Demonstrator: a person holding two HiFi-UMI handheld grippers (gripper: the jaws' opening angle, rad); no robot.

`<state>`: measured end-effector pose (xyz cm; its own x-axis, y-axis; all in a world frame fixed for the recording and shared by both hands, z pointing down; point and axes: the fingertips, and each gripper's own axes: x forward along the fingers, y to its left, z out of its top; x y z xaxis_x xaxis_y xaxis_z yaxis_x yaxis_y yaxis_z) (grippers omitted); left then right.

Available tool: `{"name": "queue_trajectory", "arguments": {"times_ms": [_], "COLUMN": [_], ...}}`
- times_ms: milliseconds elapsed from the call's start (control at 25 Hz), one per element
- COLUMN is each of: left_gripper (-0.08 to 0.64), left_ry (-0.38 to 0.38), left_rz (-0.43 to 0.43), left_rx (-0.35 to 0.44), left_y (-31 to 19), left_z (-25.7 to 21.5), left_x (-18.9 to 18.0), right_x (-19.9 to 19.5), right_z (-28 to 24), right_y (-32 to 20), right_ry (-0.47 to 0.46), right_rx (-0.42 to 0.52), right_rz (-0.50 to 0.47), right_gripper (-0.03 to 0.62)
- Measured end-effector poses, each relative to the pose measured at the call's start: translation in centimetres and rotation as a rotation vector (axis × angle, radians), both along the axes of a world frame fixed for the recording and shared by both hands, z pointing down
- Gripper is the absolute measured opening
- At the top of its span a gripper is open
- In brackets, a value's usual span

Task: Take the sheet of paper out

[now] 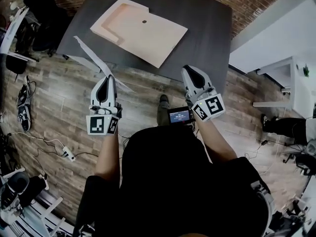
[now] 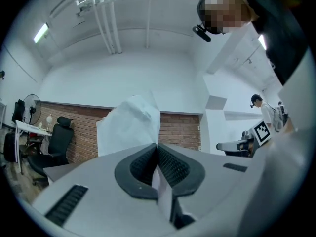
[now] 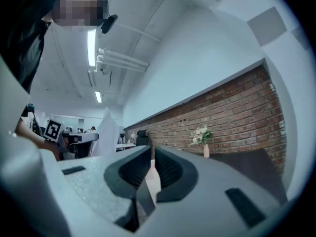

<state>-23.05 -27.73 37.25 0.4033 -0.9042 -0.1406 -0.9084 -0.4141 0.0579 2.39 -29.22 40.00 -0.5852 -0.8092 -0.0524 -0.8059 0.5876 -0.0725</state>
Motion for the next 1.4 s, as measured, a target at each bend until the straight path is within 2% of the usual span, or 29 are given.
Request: {"name": "queue_trajectory", "arguments": {"times_ms": [160, 480, 880, 1160, 1400], "left_gripper": [-0.005, -0.005, -0.005, -0.003, -0.004], "left_ry": [-0.002, 0.006, -0.004, -0.023, 0.025], "left_rz": [-0.001, 0.006, -0.036, -0.033, -0.041], "left_rx": [-0.001, -0.023, -0.040, -0.065, -0.086], "left_y": [5.3, 14.7, 21.9, 26.8, 32.7], "left_z": [1.2, 2.7, 4.1, 4.8, 5.4], "left_x": [-1.3, -1.3, 0.0, 3.8, 9.0], "right_x": [-1.8, -2.9, -2.5, 0.8, 6.4], "right_z": [0.7, 1.6, 2.9, 2.5, 3.0], "right_y": [5.2, 15.0, 21.3, 25.7, 32.2], "right_ry": [0.007, 0.016, 0.052, 0.054, 0.080], "right_rx": [-0.001, -0.024, -0.035, -0.020, -0.020], "right_rz": [-0.008, -0.031, -0.081, -0.099, -0.090], "right_gripper": [0.026, 0.026, 0.026, 0.026, 0.026]}}
